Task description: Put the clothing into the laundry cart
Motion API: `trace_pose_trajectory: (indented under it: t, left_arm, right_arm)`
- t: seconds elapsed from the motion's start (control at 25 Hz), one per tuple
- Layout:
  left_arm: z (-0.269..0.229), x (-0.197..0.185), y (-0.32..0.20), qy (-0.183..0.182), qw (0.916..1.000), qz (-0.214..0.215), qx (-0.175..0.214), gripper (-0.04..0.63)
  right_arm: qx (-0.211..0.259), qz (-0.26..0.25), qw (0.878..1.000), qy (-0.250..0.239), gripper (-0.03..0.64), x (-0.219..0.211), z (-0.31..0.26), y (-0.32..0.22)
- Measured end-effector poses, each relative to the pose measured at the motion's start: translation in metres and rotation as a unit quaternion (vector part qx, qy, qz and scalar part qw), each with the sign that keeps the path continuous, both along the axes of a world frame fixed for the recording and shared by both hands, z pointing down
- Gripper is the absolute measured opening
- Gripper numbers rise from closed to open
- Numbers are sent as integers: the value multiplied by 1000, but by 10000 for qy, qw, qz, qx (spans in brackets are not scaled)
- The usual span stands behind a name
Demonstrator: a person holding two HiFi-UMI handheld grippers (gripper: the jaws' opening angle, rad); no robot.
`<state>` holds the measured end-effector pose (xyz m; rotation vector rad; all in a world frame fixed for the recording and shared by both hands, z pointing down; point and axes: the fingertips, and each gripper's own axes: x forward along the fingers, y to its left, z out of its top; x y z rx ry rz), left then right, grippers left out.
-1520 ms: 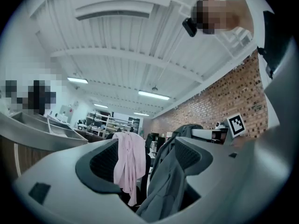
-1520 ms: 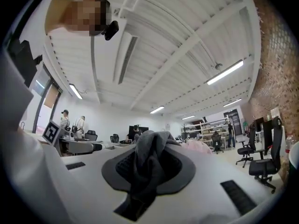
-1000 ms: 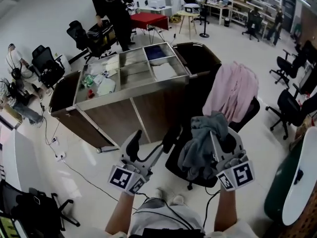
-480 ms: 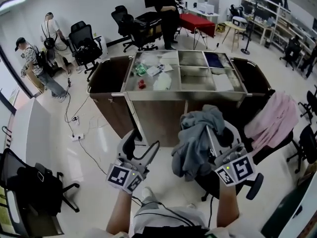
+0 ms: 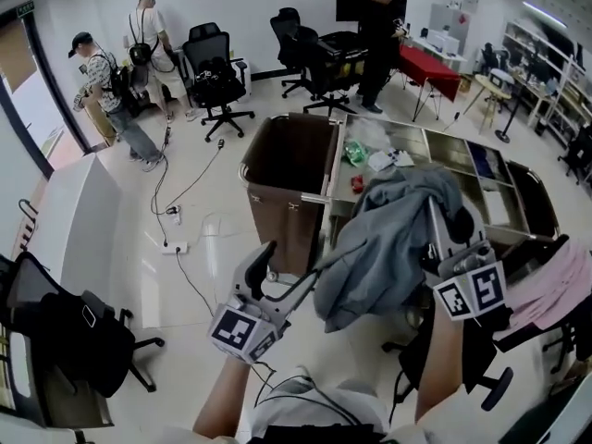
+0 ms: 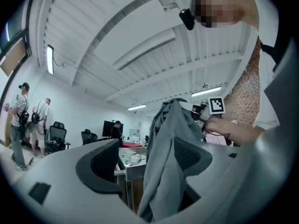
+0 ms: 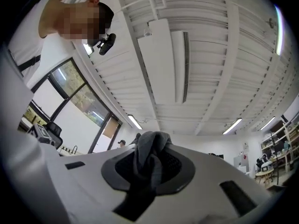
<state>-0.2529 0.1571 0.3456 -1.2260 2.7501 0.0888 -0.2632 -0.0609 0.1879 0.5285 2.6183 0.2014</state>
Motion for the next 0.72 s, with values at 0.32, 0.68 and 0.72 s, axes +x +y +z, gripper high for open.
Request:
trace_pose_trajectory:
  t: [0.32,0.68,0.72]
  left_arm:
    - [-2,-58,69,-23,9985,-525,128,348]
    - [-16,-162,101,-278,9919,-1223,211,348]
    - [-19,-177,102,-264,9915,-1236,321,348]
  right_arm:
    - [113,-387,9982,-451,80,-161,-96,86]
    - [-127,-640,9926,-1026,80,-332,-214,108]
    - [-103,-693,9927,-985,80,-352,-213,114]
